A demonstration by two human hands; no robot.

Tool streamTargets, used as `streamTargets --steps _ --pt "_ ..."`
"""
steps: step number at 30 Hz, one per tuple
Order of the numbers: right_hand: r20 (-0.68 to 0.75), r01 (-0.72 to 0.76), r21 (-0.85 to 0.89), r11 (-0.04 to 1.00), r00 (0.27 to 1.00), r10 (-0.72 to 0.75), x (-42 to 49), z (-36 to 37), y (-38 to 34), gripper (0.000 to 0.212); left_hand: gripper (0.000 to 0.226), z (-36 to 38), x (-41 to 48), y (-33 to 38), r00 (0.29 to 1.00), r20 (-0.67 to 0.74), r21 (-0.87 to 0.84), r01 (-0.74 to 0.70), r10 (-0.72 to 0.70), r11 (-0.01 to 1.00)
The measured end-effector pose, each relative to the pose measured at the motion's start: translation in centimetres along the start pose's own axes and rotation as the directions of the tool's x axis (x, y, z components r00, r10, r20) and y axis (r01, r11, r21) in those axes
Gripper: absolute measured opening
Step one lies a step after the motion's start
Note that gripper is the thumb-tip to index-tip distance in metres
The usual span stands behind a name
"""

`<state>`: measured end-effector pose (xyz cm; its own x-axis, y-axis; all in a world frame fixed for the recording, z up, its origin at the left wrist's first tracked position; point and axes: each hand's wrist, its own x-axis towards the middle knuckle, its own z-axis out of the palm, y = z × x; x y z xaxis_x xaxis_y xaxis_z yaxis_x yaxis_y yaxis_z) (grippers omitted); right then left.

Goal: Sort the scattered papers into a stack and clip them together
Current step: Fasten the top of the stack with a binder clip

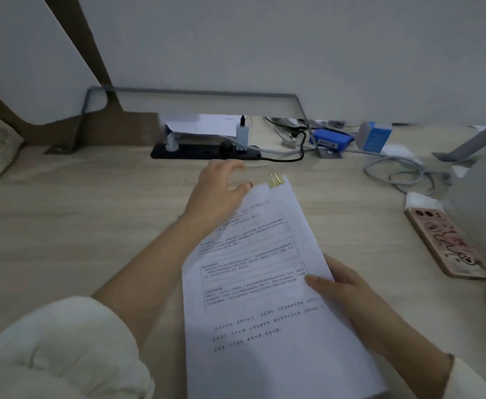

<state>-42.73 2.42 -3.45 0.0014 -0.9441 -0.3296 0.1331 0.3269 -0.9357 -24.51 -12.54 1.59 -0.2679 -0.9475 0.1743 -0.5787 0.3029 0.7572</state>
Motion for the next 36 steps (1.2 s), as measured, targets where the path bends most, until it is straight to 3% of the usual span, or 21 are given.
streamTargets --steps 3,5,7,8,14,19,23,25,27,29,30,33,36 --pt "-0.083 0.099 0.100 0.990 0.992 -0.091 -0.4 1.1 -0.2 0.032 0.059 -1.3 -3.2 -1.6 0.986 -0.114 0.106 0.135 -0.122 0.985" --pt "-0.095 0.163 0.168 0.972 0.984 -0.148 -0.5 2.5 -0.7 0.032 0.063 -2.3 -6.3 -2.7 0.955 -0.078 -0.130 0.273 -0.285 0.953" --pt "-0.096 0.199 0.213 0.957 0.979 -0.182 0.0 4.3 -0.9 0.035 0.061 -3.3 -9.4 -3.5 0.924 0.071 -0.399 0.372 -0.376 0.838" --pt "-0.095 0.208 0.227 0.951 0.977 -0.191 0.4 5.4 -0.9 0.036 0.056 -4.0 -10.6 -4.2 0.910 0.094 -0.434 0.402 -0.403 0.807" --pt "-0.080 0.227 0.172 0.959 0.973 -0.216 3.0 13.1 -0.8 0.027 0.027 -10.3 -16.3 -8.6 0.845 -0.064 -0.455 0.449 -0.531 0.769" --pt "-0.028 0.198 0.155 0.968 0.980 -0.196 6.0 20.0 0.3 0.027 0.029 -14.3 -19.0 -12.6 0.782 -0.275 -0.354 0.459 -0.559 0.815" --pt "0.050 0.249 -0.203 0.947 0.968 -0.244 8.9 24.3 2.0 0.039 0.031 -16.5 -19.8 -16.7 0.726 -0.428 -0.203 0.503 -0.538 0.840" --pt "0.127 0.304 -0.482 0.822 0.952 -0.277 9.5 25.8 2.8 0.049 0.032 -17.5 -20.0 -18.7 0.698 -0.474 -0.131 0.547 -0.537 0.827" --pt "0.272 0.365 -0.745 0.558 0.930 -0.246 9.0 26.8 3.9 0.082 0.036 -18.1 -20.3 -20.6 0.692 -0.557 0.087 0.599 -0.459 0.796" --pt "0.378 0.409 -0.868 0.282 0.912 -0.161 8.2 27.6 4.9 0.123 0.049 -17.9 -20.6 -21.6 0.737 -0.570 0.307 0.601 -0.363 0.738" --pt "0.388 0.413 -0.891 0.186 0.908 -0.159 8.2 28.1 5.1 0.131 0.061 -17.6 -20.7 -21.7 0.776 -0.525 0.374 0.580 -0.349 0.724" --pt "0.372 0.398 -0.910 0.117 0.907 -0.197 9.8 30.1 4.7 0.125 0.093 -17.0 -19.8 -23.0 0.834 -0.393 0.444 0.542 -0.389 0.713" --pt "0.369 0.394 -0.915 0.087 0.905 -0.214 12.3 32.2 4.0 0.121 0.092 -18.6 -17.0 -25.4 0.839 -0.366 0.483 0.541 -0.402 0.688"
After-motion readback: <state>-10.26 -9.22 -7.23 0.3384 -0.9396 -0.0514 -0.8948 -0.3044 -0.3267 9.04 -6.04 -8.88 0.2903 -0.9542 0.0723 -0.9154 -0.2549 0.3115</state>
